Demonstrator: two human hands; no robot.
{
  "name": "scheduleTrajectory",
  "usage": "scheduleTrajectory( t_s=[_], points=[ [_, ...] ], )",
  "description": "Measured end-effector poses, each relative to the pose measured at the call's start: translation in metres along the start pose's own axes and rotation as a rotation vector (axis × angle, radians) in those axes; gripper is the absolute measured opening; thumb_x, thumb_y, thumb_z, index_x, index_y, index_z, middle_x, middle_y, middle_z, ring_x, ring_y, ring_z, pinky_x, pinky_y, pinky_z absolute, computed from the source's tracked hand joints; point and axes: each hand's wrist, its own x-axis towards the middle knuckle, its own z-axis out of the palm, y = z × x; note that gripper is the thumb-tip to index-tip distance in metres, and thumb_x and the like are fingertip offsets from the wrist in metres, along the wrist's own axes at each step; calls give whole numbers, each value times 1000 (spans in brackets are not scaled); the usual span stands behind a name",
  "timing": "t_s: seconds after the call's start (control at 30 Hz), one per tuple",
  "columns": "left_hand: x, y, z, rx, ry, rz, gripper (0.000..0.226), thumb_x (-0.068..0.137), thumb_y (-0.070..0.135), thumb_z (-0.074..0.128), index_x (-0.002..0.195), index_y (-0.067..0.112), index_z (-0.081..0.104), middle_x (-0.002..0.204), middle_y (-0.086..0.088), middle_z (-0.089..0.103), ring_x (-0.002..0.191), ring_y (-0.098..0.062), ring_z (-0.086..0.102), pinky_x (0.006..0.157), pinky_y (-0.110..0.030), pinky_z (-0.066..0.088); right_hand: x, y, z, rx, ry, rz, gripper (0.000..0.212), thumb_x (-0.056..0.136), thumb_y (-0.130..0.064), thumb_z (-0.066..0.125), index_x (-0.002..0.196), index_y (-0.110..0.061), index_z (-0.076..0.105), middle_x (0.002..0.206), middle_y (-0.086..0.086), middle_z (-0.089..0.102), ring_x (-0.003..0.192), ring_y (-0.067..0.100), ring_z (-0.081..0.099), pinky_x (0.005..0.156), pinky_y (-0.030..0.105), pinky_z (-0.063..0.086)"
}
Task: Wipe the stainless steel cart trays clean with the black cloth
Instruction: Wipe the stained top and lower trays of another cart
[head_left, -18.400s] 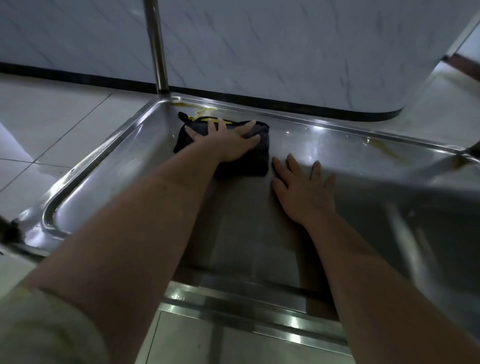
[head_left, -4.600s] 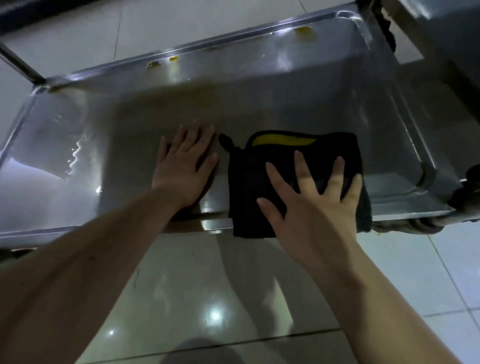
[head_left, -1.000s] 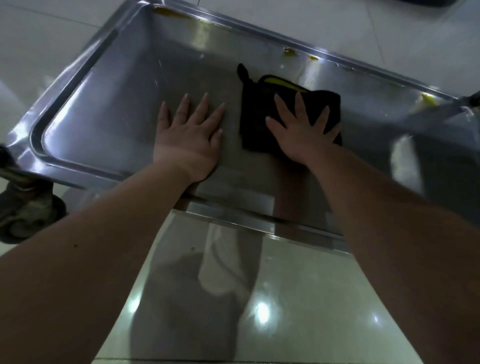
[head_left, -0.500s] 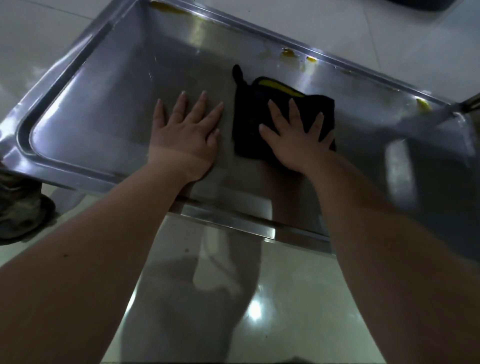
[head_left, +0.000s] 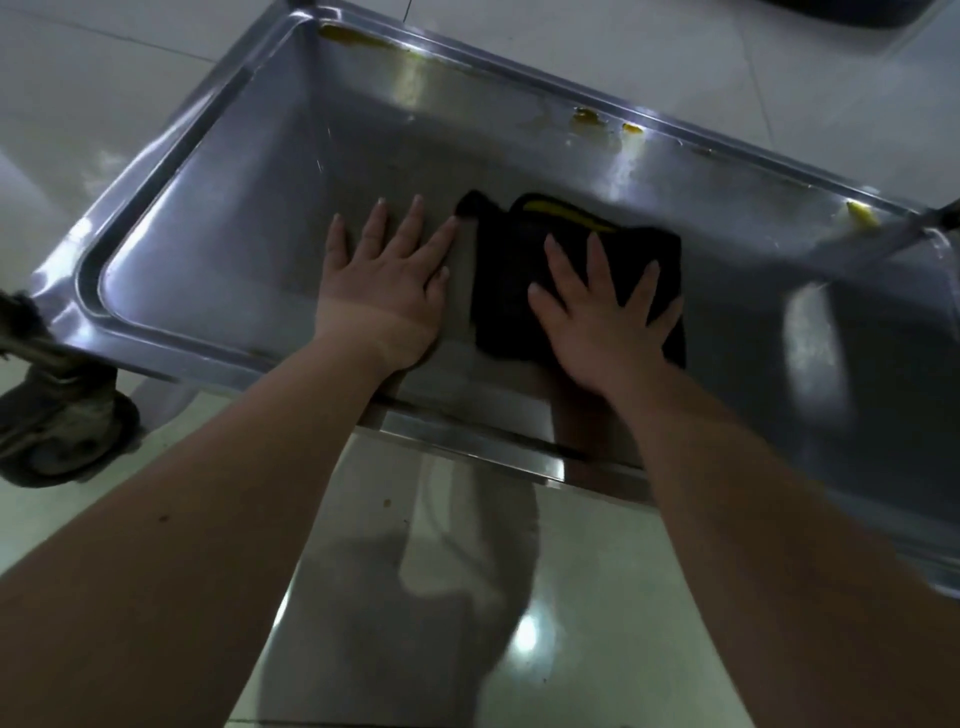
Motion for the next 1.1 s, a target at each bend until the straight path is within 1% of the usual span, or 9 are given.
scheduleTrajectory(
  t_s=[0.13,0.23,0.47,0.6,0.73,0.8,0.93,1.03,1.1],
  points=[
    [1,0,-1,5,-11,-5,53,102,47,15,154,45,4,165,7,-2,152,-24,-4,120,-53,-6,65,-7,-31,61,-88,28,59,96,-70,15,149,-56,-7,161,-14,-21,143,45,-24,110,68,-14],
    [3,1,1,4,-11,-4,53,101,47,15,154,47,5,165,8,-1,152,-25,-3,119,-55,-6,67,-10,-33,45,-81,32,60,95,-71,14,149,-55,-9,161,-13,-22,143,44,-25,111,67,-15],
    [6,2,0,9,-15,-7,53,102,46,18,154,47,6,165,8,0,152,-24,-3,119,-55,-5,-16,0,2,-1,24,13,59,95,-70,12,148,-56,-10,162,-14,-19,145,43,-21,112,65,-13],
    [4,1,0,29,-11,-3,54,101,46,18,154,46,5,165,8,0,152,-24,-3,119,-56,-4,-80,0,28,-75,-13,-13,60,94,-70,5,144,-55,-24,158,-12,-30,143,45,-25,111,67,-14],
    [2,4,-7,-1,-10,16,54,102,42,23,155,41,11,166,6,4,152,-25,0,119,-57,-4,-86,1,23,-39,-80,-33,61,94,-69,9,144,-55,-24,157,-12,-32,141,46,-29,108,68,-17],
    [-2,6,-13,-33,36,59,54,103,34,28,156,33,18,165,3,9,152,-25,2,120,-55,-5,-85,8,16,29,-86,-50,61,96,-67,15,145,-56,-20,159,-15,-26,143,41,-29,109,66,-18],
    [-19,39,-27,-124,134,156,54,101,21,36,154,19,29,162,-6,22,151,-29,9,122,-46,-2,-93,45,5,135,77,-22,59,101,-56,27,150,-52,-6,163,-18,-8,148,29,-22,115,57,-14],
    [-44,101,-23,-147,24,244,55,102,26,35,156,21,23,163,-6,19,151,-29,8,122,-46,-1,-98,76,8,231,115,66,59,103,-47,32,153,-46,2,164,-13,1,150,29,-14,118,53,-8],
    [-59,141,-11,-100,-91,244,54,104,35,29,157,31,17,165,-2,10,152,-26,2,119,-55,-8,-99,90,15,280,143,81,57,104,-41,33,156,-38,9,165,-8,8,151,29,-5,120,51,-2]
  ],
)
